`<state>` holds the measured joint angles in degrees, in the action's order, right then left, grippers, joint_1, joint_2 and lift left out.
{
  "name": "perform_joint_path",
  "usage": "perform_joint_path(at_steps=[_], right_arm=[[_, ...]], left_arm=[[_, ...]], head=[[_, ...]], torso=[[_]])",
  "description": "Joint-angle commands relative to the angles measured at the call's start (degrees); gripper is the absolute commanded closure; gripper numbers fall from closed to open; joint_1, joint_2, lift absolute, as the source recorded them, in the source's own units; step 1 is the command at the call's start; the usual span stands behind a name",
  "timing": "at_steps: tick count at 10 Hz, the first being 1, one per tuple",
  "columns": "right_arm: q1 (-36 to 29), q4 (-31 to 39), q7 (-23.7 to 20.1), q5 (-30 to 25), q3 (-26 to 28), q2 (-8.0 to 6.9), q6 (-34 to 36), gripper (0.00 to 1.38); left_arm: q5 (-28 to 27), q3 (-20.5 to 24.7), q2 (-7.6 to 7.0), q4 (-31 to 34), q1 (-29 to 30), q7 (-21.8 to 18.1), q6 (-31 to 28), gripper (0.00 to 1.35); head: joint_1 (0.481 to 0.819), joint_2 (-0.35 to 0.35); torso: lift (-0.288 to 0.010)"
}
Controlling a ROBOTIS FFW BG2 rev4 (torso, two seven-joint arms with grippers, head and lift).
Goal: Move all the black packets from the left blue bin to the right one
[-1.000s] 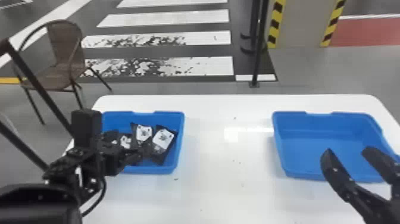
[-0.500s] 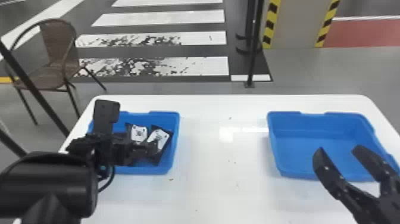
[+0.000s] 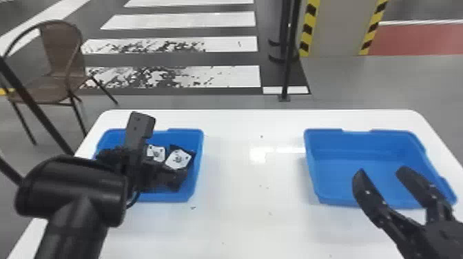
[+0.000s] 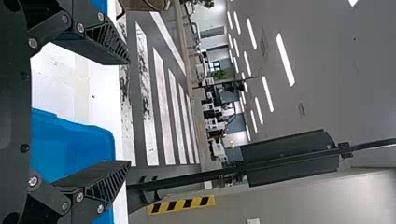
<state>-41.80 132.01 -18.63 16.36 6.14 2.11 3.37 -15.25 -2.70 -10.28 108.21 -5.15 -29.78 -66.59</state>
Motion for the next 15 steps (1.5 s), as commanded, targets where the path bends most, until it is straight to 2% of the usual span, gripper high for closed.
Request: perform_joint_path(at_steps=[1,5,6,8,9,11,12,13,15], right_arm=[[0.32,-0.46,0.0,0.43,-0.32,0.0,0.0,0.28],[0.88,-1.16,0.0,0.66,-0.77,0.0,0.0,0.28],[0.88,-1.31,-0.09,0.66,-0.89,0.0,0.0,0.28],[0.88,-1.31,-0.09,0.66,-1.0,0.09,0.0,0.28],[0.88,-1.31,-0.18,0.89,-0.89,0.09,0.0,0.28],[0.88,-1.31,-0.27,1.12,-0.89,0.18,0.0,0.28],[0.6,-1.31,-0.27,1.46,-0.89,0.26,0.0,0.28],[0.6,-1.16,-0.35,1.57,-0.89,0.35,0.0,0.28],[0.46,-0.88,-0.44,2.03,-0.89,0.35,0.0,0.28]], left_arm=[[-1.32,-2.1,-0.62,-2.67,-1.47,-0.28,-0.06,0.14],[-3.49,-6.45,-1.32,-10.12,-6.25,-0.37,0.5,0.15],[-3.6,-6.67,-1.32,-11.81,-6.95,-0.45,0.5,0.22],[-3.38,-6.9,-1.06,-14.34,-7.66,-0.54,0.5,0.66],[-3.15,-7.02,-0.97,-14.34,-7.66,-0.54,0.5,0.8],[-2.58,-6.79,-1.06,-14.2,-7.09,-1.25,3.31,0.9],[-2.46,-5.99,-0.88,-13.64,-6.53,-1.33,5.14,1.24],[-2.46,-4.39,-0.88,-10.54,-4.84,-1.6,5.98,1.2],[-2.35,0.64,-0.97,2.11,1.34,-2.21,5.98,1.19]], head=[[0.695,0.063],[0.695,0.058],[0.695,0.059],[0.695,0.063],[0.695,0.064],[0.695,0.06],[0.695,0.054],[0.695,0.052],[0.695,0.056]], torso=[[-0.14],[-0.14],[-0.14],[-0.14],[-0.14],[-0.14],[-0.14],[-0.14],[-0.14]])
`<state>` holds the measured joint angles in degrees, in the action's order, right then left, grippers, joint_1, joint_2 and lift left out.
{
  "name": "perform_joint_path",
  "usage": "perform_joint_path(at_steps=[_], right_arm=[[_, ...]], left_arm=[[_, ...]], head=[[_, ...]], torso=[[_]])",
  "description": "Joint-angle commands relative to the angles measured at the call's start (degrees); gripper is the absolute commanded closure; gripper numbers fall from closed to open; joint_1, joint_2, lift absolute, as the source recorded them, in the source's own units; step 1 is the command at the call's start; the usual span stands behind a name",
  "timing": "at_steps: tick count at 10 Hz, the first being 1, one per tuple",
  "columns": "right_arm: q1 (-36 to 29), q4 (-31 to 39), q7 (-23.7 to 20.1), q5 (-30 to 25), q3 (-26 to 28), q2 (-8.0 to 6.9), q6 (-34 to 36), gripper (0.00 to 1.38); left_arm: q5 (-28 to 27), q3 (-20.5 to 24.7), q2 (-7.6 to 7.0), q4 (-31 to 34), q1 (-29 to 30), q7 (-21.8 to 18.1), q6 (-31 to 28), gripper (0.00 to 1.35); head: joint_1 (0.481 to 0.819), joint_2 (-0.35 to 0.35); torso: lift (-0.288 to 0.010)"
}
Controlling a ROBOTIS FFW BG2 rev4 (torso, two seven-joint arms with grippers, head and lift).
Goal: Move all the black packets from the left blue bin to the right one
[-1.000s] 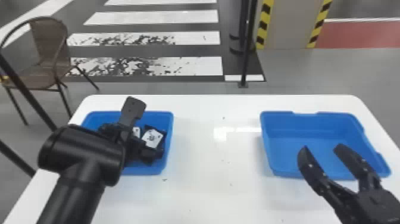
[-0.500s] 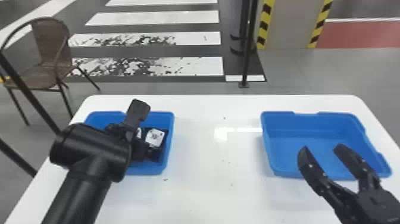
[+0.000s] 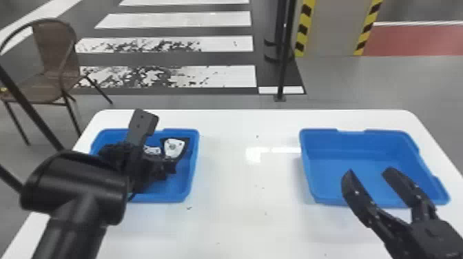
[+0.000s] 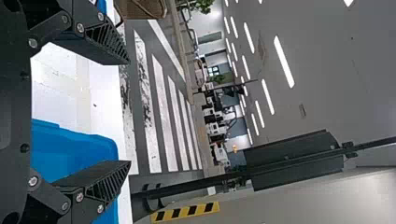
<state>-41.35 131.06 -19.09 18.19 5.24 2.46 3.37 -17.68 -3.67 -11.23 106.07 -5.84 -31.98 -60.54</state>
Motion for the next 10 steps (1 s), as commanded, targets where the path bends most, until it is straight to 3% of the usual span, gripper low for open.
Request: perform_joint_path(at_steps=[1,2,4,6,8,10], right_arm=[[-0.27,0.5,-0.25,2.72,-0.22,0.0,0.7,0.28],[-0.13,2.04,-0.69,3.64,-0.22,0.09,3.94,0.29],[2.26,2.89,-3.23,7.18,-0.45,0.62,9.7,0.3],[5.64,2.04,-5.17,12.09,-0.9,0.62,16.45,0.3],[10.56,-1.47,-8.33,13.35,-1.59,1.14,19.4,0.3],[16.32,-10.33,-9.91,15.98,-1.93,1.67,18.98,0.3]], left_arm=[[0.08,4.01,0.07,10.44,5.27,-0.54,-0.35,1.19],[1.79,6.07,0.07,14.8,8.22,-1.07,-0.35,1.19],[7.62,7.21,0.25,18.6,13.29,-2.39,5.7,1.19],[11.96,7.67,1.65,20.42,18.49,-3.8,11.61,1.19],[13.68,5.04,2.09,20.71,20.46,-4.15,14.56,1.19],[16.31,0.7,1.57,20.71,20.88,-4.23,15.68,1.19]], head=[[0.695,0.066],[0.695,0.074],[0.695,0.105],[0.695,0.092],[0.695,0.086],[0.695,0.055]], torso=[[-0.14],[-0.14],[-0.14],[-0.14],[-0.14],[-0.14]])
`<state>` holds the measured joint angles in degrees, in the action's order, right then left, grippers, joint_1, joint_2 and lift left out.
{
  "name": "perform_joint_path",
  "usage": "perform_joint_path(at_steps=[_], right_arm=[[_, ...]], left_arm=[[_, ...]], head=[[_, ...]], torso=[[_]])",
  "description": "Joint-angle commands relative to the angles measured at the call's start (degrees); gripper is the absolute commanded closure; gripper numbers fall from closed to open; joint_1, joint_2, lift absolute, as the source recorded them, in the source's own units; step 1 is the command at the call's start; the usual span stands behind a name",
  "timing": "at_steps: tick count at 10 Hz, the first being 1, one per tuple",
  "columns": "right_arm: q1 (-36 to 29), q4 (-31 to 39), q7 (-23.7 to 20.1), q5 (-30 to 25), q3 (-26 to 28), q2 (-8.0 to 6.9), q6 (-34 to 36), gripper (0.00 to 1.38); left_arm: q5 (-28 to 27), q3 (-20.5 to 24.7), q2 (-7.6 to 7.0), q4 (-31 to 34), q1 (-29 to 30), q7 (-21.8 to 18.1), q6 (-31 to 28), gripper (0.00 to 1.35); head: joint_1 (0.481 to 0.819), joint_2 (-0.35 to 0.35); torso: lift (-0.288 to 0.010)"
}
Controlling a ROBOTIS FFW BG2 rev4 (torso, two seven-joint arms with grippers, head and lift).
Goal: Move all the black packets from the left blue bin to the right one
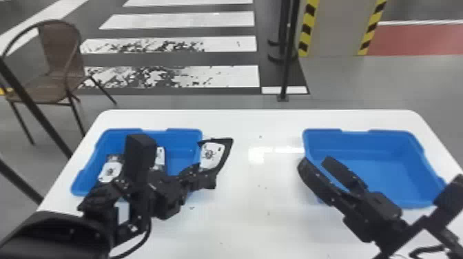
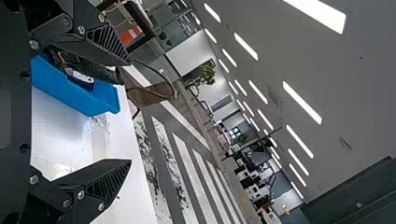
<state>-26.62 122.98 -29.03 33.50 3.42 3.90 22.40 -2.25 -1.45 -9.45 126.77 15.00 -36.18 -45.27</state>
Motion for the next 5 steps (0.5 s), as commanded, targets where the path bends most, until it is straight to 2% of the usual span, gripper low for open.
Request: perform_joint_path(at_steps=[1,3,5], right_arm=[[3.42,-4.5,-0.06,3.29,-1.13,0.93,-0.04,0.3],[5.95,-7.18,0.03,6.26,-3.42,1.72,-0.04,0.3],[8.9,-10.41,0.12,8.43,-6.85,2.51,-0.04,0.3]], left_arm=[[1.91,-3.46,-0.4,0.0,-0.38,0.06,0.84,1.19],[3.51,-5.86,-0.75,0.0,-1.64,0.06,1.12,1.19],[6.02,-6.66,-1.19,-0.7,-3.19,0.15,0.84,1.19]], head=[[0.695,0.019],[0.695,-0.018],[0.695,-0.023]], torso=[[-0.14],[-0.14],[-0.14]])
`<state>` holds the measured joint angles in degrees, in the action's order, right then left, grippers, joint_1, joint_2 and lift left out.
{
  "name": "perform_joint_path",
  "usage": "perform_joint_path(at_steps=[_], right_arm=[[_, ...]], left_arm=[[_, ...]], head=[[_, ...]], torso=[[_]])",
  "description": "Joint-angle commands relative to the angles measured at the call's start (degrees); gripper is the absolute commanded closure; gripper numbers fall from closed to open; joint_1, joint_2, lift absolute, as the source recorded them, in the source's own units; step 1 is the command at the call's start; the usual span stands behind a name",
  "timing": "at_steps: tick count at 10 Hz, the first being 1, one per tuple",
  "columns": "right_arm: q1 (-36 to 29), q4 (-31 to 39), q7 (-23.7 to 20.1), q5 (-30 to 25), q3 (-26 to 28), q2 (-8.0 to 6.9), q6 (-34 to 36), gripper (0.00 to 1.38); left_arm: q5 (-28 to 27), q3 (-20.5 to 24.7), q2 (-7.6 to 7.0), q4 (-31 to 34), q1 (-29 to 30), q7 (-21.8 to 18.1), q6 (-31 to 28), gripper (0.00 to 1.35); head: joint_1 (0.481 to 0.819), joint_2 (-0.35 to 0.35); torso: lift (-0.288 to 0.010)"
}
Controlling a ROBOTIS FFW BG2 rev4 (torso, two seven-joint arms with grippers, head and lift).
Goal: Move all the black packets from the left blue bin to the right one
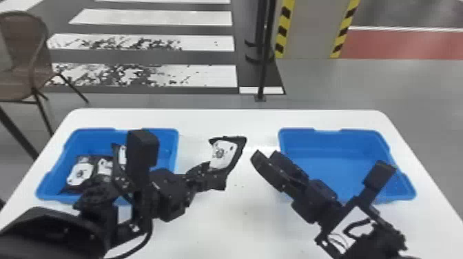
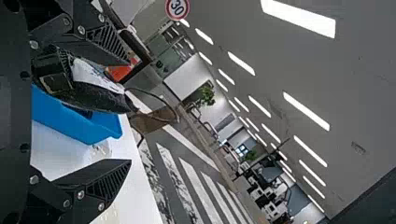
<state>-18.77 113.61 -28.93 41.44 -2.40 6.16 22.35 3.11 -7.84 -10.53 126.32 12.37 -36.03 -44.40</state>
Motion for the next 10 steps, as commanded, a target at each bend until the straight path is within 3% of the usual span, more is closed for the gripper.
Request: perform_joint_path(at_steps=[1,6,7,8,10], right_arm=[[2.04,-2.59,0.19,1.41,-2.28,0.7,-0.14,0.3],[4.99,-4.28,1.15,4.38,-5.83,1.75,-1.54,0.35],[4.85,-4.14,1.07,4.72,-6.51,1.75,-0.98,0.69],[4.57,-4.28,1.07,4.61,-6.74,1.67,-0.42,1.19],[4.15,-4.14,1.07,4.26,-7.08,1.4,-0.7,1.28]], left_arm=[[1.8,-0.62,-0.11,-0.82,-1.26,-0.01,-0.03,1.19],[5.34,-4.16,-0.2,-3.21,-2.67,0.17,-0.31,1.19],[5.34,-4.16,-0.2,-3.35,-2.81,0.17,-0.6,1.19],[5.34,-4.16,-0.2,-3.35,-2.81,0.17,-0.6,1.19],[5.34,-4.16,-0.11,-3.49,-2.95,0.17,-0.45,1.19]], head=[[0.695,-0.014],[0.695,-0.034],[0.695,-0.029],[0.695,-0.023],[0.695,-0.009]], torso=[[-0.14],[-0.14],[-0.14],[-0.14],[-0.14]])
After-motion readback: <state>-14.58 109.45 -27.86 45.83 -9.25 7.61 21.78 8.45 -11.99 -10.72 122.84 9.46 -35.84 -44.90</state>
